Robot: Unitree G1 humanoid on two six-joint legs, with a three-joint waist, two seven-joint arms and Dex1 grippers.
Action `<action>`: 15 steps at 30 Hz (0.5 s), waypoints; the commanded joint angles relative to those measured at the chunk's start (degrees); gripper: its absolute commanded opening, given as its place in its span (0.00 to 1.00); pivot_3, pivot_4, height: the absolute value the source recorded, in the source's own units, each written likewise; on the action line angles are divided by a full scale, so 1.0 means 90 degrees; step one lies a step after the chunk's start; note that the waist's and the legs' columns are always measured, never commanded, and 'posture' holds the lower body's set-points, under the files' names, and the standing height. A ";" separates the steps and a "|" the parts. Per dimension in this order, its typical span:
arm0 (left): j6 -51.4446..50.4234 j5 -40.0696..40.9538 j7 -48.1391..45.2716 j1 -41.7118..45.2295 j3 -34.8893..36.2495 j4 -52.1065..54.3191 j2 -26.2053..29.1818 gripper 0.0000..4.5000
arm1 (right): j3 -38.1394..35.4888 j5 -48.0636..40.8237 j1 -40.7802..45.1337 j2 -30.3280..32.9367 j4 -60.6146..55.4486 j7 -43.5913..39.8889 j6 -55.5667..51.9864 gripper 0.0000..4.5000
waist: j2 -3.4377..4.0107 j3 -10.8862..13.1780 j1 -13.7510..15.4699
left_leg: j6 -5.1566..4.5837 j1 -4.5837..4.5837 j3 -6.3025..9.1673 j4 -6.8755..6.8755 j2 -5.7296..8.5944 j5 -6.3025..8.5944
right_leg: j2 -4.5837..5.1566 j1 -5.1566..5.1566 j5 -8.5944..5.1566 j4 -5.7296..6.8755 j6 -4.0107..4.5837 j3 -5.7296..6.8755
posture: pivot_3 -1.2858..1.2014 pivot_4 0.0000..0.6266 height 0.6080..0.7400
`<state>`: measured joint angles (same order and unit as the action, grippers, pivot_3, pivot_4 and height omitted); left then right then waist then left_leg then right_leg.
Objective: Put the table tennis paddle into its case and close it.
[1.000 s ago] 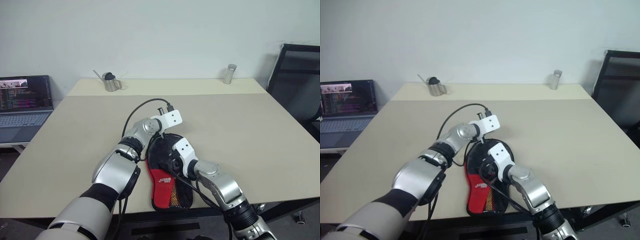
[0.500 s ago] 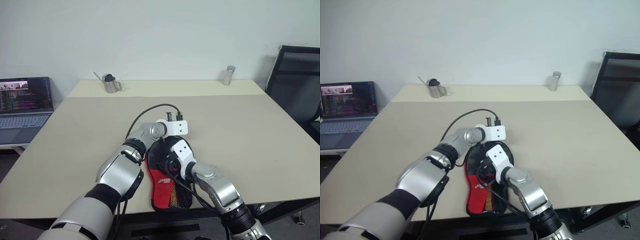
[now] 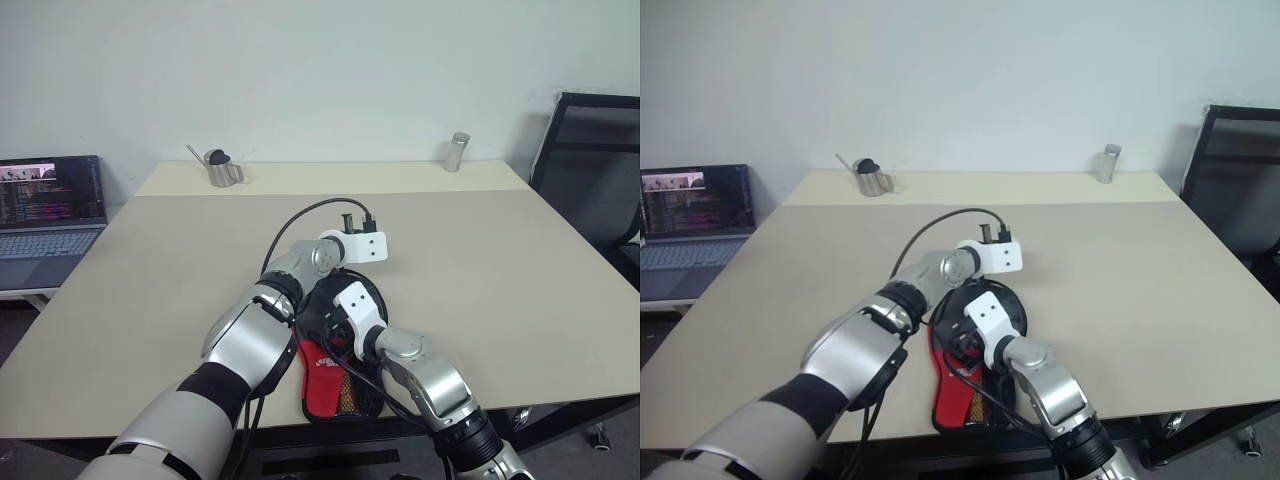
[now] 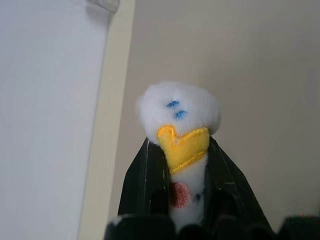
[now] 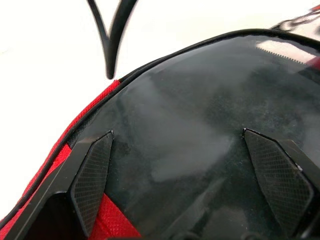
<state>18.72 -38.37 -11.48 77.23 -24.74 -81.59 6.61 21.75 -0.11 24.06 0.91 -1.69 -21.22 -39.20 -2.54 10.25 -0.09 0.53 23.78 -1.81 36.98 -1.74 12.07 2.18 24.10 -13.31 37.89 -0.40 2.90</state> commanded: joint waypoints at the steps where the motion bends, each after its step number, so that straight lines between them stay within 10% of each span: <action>1: 0.0104 -0.0102 0.0306 0.0464 -0.0082 0.0204 -0.0158 0.08 | 0.0409 0.0011 -0.0480 0.0019 0.0614 -0.0104 -0.0653 1.00 | 0.0001 -0.0001 0.0000 | 0.0000 0.0000 0.0000 -0.0001 0.0000 0.0000 | 0.0000 0.0000 0.0000 -0.0001 0.0000 0.0000 | 0.52 0.24 1.00; 15: 0.0220 0.0053 0.0312 0.0748 0.0112 0.0217 -0.0727 0.08 | 0.0401 0.0084 -0.0562 -0.0063 0.0580 -0.0115 -0.0676 1.00 | 0.0000 -0.0001 0.0000 | 0.0000 0.0002 -0.0001 -0.0004 0.0001 0.0001 | 0.0000 0.0001 -0.0001 -0.0010 -0.0001 0.0001 | 0.52 0.24 1.00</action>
<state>18.85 -39.55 -9.51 79.45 -25.36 -82.20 1.31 21.79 0.98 23.14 0.04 -2.44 -21.13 -39.20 -2.54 10.23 -0.09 0.53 23.80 -1.82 36.95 -1.74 12.07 2.18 24.10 -13.31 37.79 -0.40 2.90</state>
